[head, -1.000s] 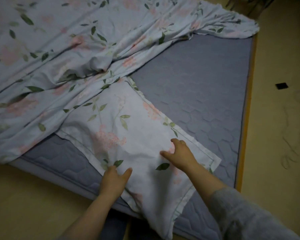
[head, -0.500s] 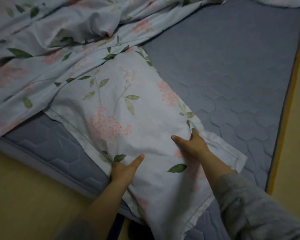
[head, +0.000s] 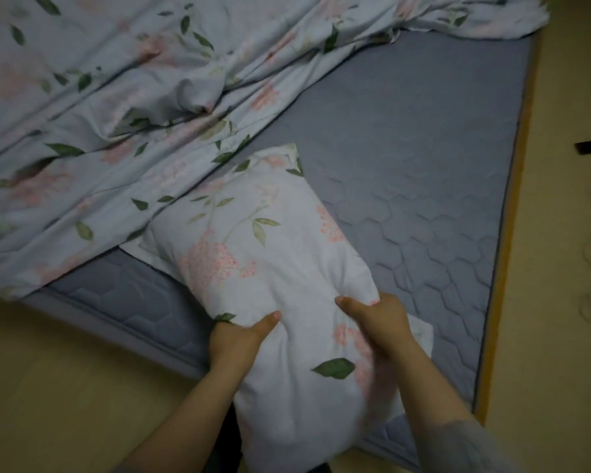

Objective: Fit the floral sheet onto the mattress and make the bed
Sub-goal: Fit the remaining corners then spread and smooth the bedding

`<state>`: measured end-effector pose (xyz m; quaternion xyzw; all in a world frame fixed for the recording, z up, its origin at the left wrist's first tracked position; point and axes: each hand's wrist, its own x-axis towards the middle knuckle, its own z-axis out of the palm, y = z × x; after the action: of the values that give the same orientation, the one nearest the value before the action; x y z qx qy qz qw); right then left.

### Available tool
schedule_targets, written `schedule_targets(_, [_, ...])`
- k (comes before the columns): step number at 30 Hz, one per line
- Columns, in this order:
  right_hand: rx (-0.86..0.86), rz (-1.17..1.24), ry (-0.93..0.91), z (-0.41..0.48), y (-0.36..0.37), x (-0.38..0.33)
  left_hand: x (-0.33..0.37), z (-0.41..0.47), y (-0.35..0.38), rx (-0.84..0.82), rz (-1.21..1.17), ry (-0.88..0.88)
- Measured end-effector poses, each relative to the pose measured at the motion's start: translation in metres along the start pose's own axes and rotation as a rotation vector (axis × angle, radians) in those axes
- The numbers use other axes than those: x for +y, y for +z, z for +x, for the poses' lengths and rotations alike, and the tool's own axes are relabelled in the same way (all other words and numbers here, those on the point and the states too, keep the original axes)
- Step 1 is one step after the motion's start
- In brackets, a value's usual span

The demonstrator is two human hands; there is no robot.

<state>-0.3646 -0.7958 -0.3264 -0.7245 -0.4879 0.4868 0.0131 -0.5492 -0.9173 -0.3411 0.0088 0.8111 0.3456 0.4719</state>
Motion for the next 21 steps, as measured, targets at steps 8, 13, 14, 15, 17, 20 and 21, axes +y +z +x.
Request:
schedule_targets(8, [0.191,0.094,-0.164,-0.111,-0.078,0.012,0.026,-0.108,-0.019,-0.029,0.022,0.196])
schedule_targets(13, [0.226,0.137,-0.303,-0.168,-0.123,0.016,0.031,-0.178,-0.026,0.008,-0.043,0.3])
schedule_targets(14, [0.226,0.14,-0.325,-0.177,-0.13,0.015,0.032,-0.191,-0.028,0.023,-0.056,0.322])
schedule_targets(15, [0.222,0.149,-0.354,-0.187,-0.137,0.013,0.033,-0.204,-0.031,0.041,-0.071,0.349])
schedule_targets(17, [0.208,0.158,-0.41,-0.2,-0.147,0.006,0.038,-0.226,-0.04,0.076,-0.098,0.404])
schedule_targets(20, [0.183,0.165,-0.5,-0.222,-0.152,-0.011,0.044,-0.252,-0.063,0.125,-0.136,0.47])
schedule_targets(21, [0.171,0.176,-0.535,-0.232,-0.148,-0.02,0.046,-0.26,-0.078,0.147,-0.164,0.49])
